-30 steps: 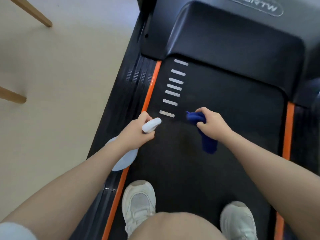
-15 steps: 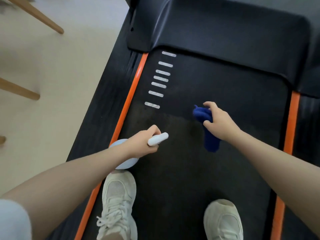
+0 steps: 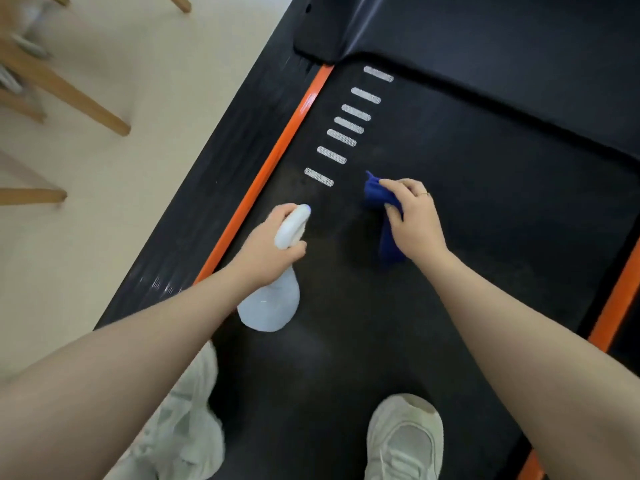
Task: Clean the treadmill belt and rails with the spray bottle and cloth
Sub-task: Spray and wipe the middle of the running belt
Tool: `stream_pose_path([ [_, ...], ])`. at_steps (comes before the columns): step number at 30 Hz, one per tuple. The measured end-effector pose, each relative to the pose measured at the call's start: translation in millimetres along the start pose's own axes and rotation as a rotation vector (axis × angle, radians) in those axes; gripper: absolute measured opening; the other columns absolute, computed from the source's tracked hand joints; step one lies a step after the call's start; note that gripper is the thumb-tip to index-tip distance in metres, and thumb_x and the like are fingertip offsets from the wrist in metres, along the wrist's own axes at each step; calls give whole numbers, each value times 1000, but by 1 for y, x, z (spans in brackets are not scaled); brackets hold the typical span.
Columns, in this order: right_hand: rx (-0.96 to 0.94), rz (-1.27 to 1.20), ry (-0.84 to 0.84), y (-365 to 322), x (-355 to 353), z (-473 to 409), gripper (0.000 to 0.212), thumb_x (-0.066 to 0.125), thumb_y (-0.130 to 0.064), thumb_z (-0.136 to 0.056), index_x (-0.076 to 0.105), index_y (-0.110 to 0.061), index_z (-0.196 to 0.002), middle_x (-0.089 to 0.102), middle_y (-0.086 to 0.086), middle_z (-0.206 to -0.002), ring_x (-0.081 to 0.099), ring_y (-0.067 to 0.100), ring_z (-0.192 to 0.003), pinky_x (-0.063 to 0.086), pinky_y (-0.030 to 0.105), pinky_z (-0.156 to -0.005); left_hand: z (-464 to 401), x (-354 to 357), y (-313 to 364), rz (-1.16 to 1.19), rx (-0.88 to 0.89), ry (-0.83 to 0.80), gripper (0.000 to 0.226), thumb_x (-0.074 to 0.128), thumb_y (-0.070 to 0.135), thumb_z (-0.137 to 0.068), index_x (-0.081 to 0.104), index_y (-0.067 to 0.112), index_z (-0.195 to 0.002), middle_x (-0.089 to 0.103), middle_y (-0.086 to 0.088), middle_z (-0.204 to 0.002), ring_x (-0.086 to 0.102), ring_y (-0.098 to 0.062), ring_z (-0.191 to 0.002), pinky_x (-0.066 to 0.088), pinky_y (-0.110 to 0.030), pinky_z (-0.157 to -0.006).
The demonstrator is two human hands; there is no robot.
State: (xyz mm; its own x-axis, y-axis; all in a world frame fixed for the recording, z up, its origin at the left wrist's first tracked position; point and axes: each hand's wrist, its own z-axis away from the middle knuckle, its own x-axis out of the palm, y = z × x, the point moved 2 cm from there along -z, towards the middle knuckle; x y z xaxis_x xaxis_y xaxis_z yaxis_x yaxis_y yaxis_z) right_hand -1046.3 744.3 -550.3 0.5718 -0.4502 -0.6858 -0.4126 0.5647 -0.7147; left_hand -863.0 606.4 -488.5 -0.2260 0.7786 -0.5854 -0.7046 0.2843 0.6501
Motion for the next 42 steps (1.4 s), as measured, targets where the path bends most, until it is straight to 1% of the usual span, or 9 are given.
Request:
stream_pose_path([
  [6, -215, 303, -128, -2, 63, 10, 44, 62, -13, -88, 54, -11, -131, 48, 15, -138, 41, 38, -128, 27, 40, -109, -6, -15, -41, 83, -82, 148, 47, 64, 18, -82, 40, 29, -121, 55, 0, -116, 56, -18, -104, 47, -27, -76],
  [9, -465, 319, -207, -14, 98, 56, 53, 77, -6, -69, 63, -10, -120, 60, 16, -125, 56, 39, -113, 42, 48, -97, -15, -23, -51, 201, -129, 206, 48, 64, 14, -82, 35, 27, -118, 54, -6, -117, 56, -22, -105, 52, -34, -79],
  [13, -740, 460, -332, -19, 105, 53, 52, 67, 2, -67, 67, -17, -115, 64, 11, -118, 61, 35, -104, 51, 42, -78, -21, -28, -53, 235, -72, 193, 46, 64, 16, -84, 36, 26, -119, 52, -4, -115, 56, -20, -102, 52, -34, -77],
  [16, -566, 513, -120, -21, 93, -2, 49, 53, 4, -66, 70, -15, -108, 65, 12, -113, 61, 36, -92, 50, 40, -72, -25, -32, -55, 221, 6, 155, 46, 63, 17, -85, 35, 28, -120, 48, 3, -111, 56, -17, -95, 51, -33, -76],
  [20, -151, 443, 35, -28, 105, -12, 56, 56, 12, -74, 60, -13, -124, 51, 16, -133, 46, 42, -112, 38, 48, -85, -29, -37, -64, 328, -83, 238, 50, 65, 16, -86, 30, 22, -120, 45, 0, -111, 54, -15, -96, 52, -25, -73],
  [29, -567, 499, -123, -43, 111, -31, 43, 71, 1, -71, 66, -14, -111, 62, 15, -110, 55, 41, -86, 46, 46, -68, -26, -38, -72, 407, -50, 193, 32, 69, 16, -82, 51, 20, -108, 57, 3, -106, 57, -14, -98, 47, -24, -68],
  [34, -112, 484, 54, -67, 139, -33, 39, 50, -6, -87, 56, -18, -124, 48, 14, -127, 45, 39, -103, 36, 43, -81, -34, -49, -83, 453, -46, 234, 28, 67, 26, -79, 48, 28, -100, 59, -6, -110, 60, -21, -101, 53, -30, -71],
  [39, -705, 448, -227, -72, 158, -6, 40, 76, -11, -70, 68, -19, -108, 62, 16, -105, 56, 38, -78, 45, 41, -62, -33, -51, -86, 491, -40, 309, 25, 69, 17, -82, 51, 25, -98, 61, -3, -102, 61, -12, -94, 50, -22, -69],
  [42, -684, 509, -178, -74, 150, -32, 33, 75, -16, -72, 70, -22, -104, 63, 14, -98, 57, 35, -73, 44, 37, -60, -34, -54, -89, 529, -35, 339, 22, 68, 11, -83, 60, 13, -103, 61, 7, -88, 57, 1, -75, 41, -8, -56],
])
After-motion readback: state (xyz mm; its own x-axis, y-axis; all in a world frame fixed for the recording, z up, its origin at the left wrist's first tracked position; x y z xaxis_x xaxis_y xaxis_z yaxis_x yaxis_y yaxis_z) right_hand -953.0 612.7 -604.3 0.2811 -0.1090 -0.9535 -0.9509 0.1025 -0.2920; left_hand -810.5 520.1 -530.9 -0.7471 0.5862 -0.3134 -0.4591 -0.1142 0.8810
